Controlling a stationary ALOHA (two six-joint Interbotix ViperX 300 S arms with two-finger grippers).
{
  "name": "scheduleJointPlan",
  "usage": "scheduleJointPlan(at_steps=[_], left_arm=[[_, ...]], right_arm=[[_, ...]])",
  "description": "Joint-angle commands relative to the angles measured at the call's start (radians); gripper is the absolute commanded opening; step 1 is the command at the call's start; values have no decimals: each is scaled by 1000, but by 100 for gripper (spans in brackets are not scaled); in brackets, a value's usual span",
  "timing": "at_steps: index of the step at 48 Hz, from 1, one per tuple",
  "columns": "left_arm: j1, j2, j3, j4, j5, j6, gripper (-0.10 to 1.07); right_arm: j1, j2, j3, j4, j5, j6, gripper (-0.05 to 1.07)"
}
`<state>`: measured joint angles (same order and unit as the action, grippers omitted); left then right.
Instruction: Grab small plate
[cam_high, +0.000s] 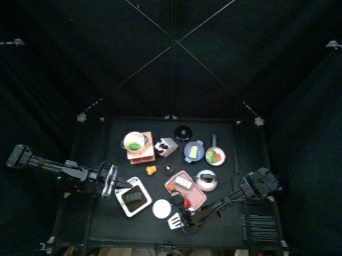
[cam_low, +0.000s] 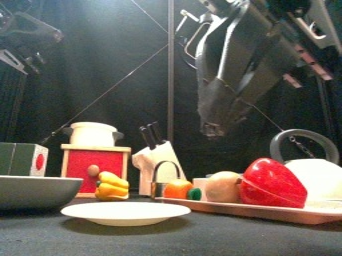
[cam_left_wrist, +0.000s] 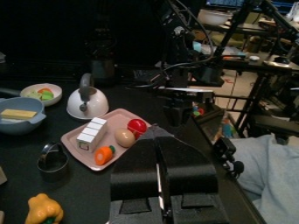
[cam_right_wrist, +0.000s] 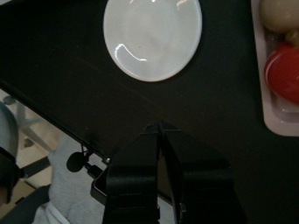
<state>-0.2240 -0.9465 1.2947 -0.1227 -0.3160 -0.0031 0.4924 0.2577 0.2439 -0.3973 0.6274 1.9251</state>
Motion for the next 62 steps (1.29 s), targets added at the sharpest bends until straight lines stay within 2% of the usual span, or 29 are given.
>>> scheduleJointPlan(at_steps=[1, 20, 27, 34, 45, 62], left_arm=[[-3, 2, -14, 2, -9, 2, -2], [-3, 2, -12, 0, -9, 2, -2], [-3, 2, -14, 2, -9, 2, -2], [-3, 2, -14, 2, -9, 2, -2], [-3, 2, -11, 0, -9, 2, -2], [-2, 2, -11, 0, -9, 2, -2]], right_arm=[[18, -40, 12, -80, -35, 104, 8], [63, -26, 104, -502, -34, 660, 46], [71, -6, 109, -614, -21, 790, 54], [75, 25, 117, -657, -14, 868, 64], [80, 46, 120, -649, 34, 907, 82], [72, 95, 97, -649, 25, 908, 84]])
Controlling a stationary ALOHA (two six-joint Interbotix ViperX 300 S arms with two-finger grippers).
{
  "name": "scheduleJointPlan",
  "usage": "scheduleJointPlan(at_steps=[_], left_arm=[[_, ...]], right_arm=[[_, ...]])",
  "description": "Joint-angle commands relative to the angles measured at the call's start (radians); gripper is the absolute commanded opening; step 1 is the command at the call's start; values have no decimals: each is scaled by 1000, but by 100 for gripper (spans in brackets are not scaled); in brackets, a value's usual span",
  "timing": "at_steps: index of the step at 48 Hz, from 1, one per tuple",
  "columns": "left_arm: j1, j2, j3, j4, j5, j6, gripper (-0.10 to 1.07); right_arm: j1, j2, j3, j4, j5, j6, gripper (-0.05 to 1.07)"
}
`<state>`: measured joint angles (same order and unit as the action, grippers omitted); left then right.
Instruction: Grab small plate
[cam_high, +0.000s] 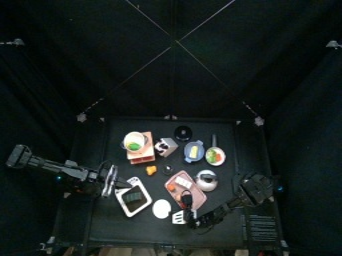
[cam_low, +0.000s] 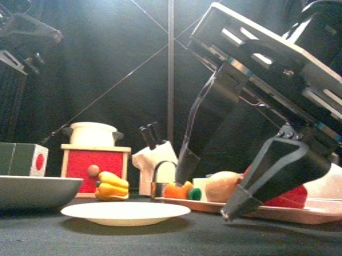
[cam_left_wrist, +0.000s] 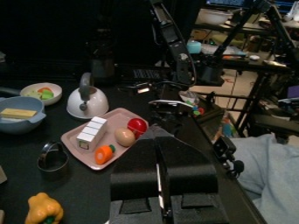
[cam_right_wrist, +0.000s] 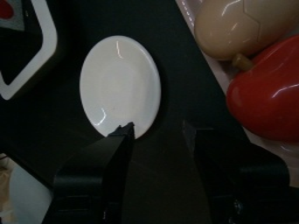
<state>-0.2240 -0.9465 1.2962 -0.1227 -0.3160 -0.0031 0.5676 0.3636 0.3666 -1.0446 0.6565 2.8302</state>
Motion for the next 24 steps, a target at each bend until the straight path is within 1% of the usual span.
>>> scheduleJointPlan(at_steps=[1, 24], left_arm=[[-3, 2, -11, 0, -9, 2, -2], [-3, 2, -11, 2, -9, 2, -2]], right_arm=[[-3, -8, -29, 0, -5, 3, 84], [-61, 61, -110, -6, -6, 3, 83]])
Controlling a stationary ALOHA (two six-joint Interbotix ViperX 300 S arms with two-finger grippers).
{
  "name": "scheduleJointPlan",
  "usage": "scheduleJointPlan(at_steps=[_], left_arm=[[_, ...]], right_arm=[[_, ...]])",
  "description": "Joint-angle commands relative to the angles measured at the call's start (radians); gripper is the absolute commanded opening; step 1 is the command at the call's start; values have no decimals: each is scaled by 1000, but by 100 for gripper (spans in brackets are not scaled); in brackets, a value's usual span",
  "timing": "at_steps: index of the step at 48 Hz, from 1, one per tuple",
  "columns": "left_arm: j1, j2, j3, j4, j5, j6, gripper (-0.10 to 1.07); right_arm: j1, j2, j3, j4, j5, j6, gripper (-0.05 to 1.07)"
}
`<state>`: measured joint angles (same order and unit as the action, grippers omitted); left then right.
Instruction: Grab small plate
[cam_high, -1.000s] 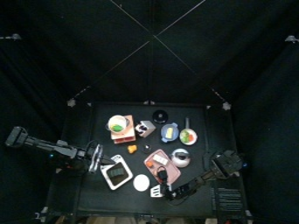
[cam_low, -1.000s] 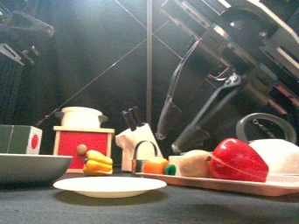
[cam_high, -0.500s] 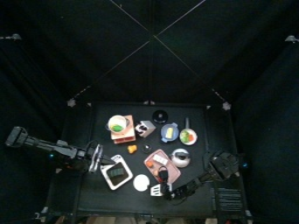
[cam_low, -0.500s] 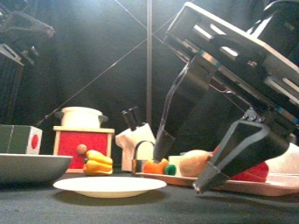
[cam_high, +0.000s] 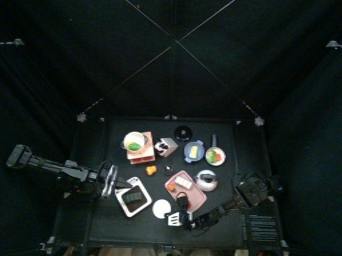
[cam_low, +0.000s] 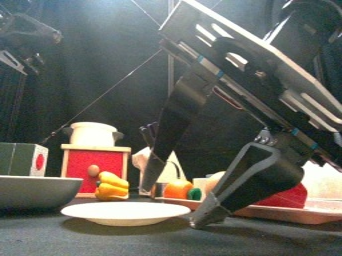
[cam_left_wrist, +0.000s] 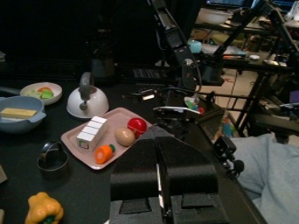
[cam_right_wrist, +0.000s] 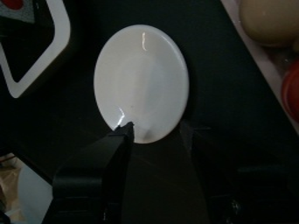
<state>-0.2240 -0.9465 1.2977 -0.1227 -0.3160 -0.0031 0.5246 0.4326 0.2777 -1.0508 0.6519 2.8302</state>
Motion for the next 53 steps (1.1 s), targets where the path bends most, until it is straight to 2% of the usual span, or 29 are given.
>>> scheduleJointPlan(at_steps=[1, 11, 24, 43, 53], left_arm=[[-2, 2, -12, 2, -9, 2, -2], [-2, 2, -12, 3, -9, 3, -2], [0, 2, -12, 3, -9, 5, -2], [3, 2, -12, 5, -9, 5, -2], [3, 2, -12, 3, -9, 5, -2]], right_arm=[[-23, -5, -25, -2, -2, 2, 83], [-52, 2, -29, -3, -11, 2, 81], [-92, 8, -37, -43, -20, 2, 70], [-112, 26, -58, -41, -35, 0, 67], [-104, 17, -58, -28, -15, 0, 52]])
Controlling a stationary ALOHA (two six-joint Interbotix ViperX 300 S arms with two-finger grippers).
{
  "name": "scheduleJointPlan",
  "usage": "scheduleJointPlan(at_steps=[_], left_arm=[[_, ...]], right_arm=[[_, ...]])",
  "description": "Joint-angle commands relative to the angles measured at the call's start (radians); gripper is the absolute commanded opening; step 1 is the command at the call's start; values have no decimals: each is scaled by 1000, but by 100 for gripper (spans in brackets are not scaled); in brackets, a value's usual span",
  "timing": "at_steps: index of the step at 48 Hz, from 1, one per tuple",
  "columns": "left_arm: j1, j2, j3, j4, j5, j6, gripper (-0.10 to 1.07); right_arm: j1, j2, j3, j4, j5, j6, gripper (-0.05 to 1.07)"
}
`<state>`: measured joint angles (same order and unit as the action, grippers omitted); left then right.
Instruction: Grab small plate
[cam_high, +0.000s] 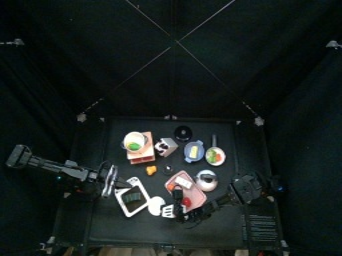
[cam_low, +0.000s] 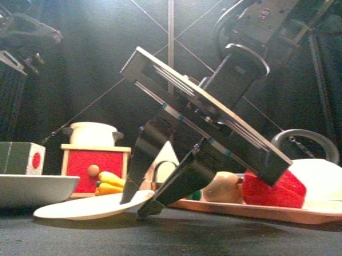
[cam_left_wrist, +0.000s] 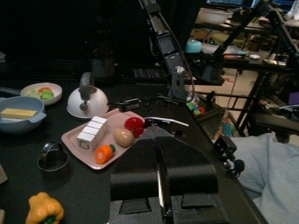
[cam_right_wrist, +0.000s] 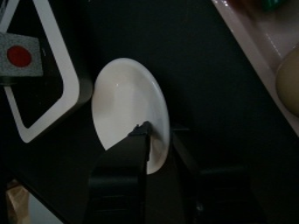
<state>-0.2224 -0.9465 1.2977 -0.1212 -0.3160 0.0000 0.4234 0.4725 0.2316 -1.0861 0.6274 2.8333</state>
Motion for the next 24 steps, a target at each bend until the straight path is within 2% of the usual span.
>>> scheduleJointPlan(at_steps=[1, 8, 24], left_arm=[[2, 2, -11, 3, -9, 2, -2], [3, 2, -12, 3, -9, 2, -2], [5, 2, -12, 2, -9, 2, -2]], right_arm=[[-3, -23, -12, 9, 12, -3, 51], [3, -38, -12, 17, 40, -8, 43], [55, -127, 15, 17, 178, -23, 42]])
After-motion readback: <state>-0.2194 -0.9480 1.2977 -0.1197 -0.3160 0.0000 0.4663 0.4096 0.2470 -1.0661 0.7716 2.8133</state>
